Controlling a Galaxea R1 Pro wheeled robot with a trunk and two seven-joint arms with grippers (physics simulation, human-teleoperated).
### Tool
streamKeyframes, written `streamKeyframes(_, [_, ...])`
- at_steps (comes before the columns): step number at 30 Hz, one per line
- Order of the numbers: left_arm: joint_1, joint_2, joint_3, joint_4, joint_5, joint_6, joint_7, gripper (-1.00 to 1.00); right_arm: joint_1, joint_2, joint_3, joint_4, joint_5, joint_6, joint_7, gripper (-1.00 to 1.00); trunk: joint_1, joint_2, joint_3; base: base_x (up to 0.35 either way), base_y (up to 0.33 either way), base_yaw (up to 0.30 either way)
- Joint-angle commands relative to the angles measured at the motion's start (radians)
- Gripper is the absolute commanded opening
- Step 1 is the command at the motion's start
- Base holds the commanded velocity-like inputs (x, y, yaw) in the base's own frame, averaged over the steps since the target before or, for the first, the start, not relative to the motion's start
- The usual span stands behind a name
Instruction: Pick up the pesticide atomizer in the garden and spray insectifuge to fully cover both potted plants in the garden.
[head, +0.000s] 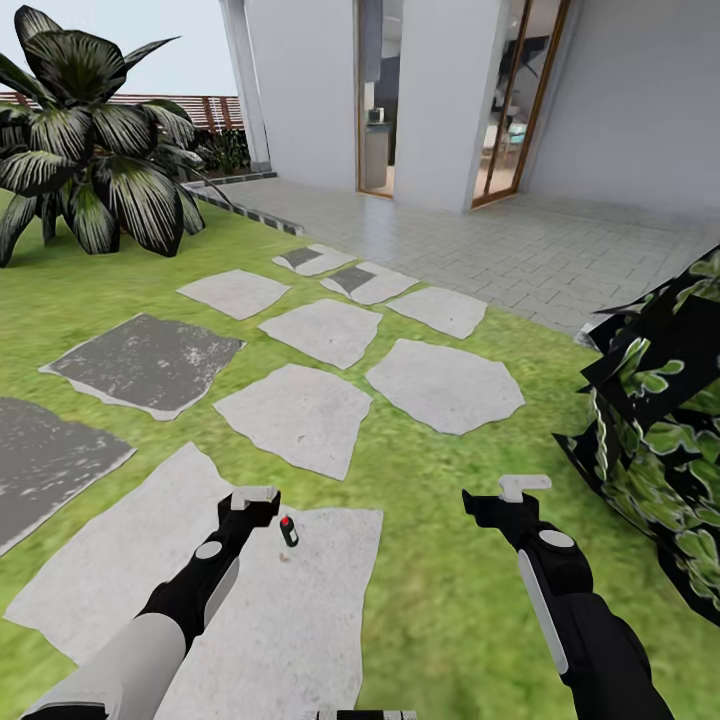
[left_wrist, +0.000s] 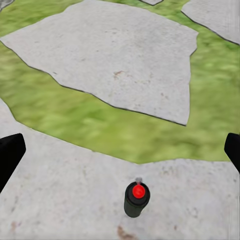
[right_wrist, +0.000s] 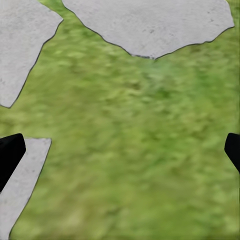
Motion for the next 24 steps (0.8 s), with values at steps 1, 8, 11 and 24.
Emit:
streamKeyframes(1, [-0.001,0.000,0.001,0.001,0.000,-0.003,0.000,1.00,0.000,0.000,0.000,-0.001,0.004,0.006,0.000,1.00,0.004,-0.008,-0.004,0.000,0.000,0.000])
streamKeyframes(8, [-0.001,0.000,0.003,0.001,0.005,-0.003,-0.001,1.00,0.000,0.000,0.000,-0.003,0.004,0.006,0.000,1.00,0.031,-0.057,-0.026,0.000,0.000,0.000])
streamKeyframes(11, [-0.001,0.000,0.003,0.001,0.005,-0.003,-0.001,1.00,0.000,0.000,0.000,-0.002,0.004,0.006,0.000,1.00,0.042,-0.078,-0.035,0.000,0.000,0.000])
streamKeyframes(24, [-0.001,0.000,0.001,0.001,0.004,-0.003,0.000,1.00,0.000,0.000,0.000,-0.003,0.004,0.006,0.000,1.00,0.061,-0.113,-0.051,0.002,0.000,0.000])
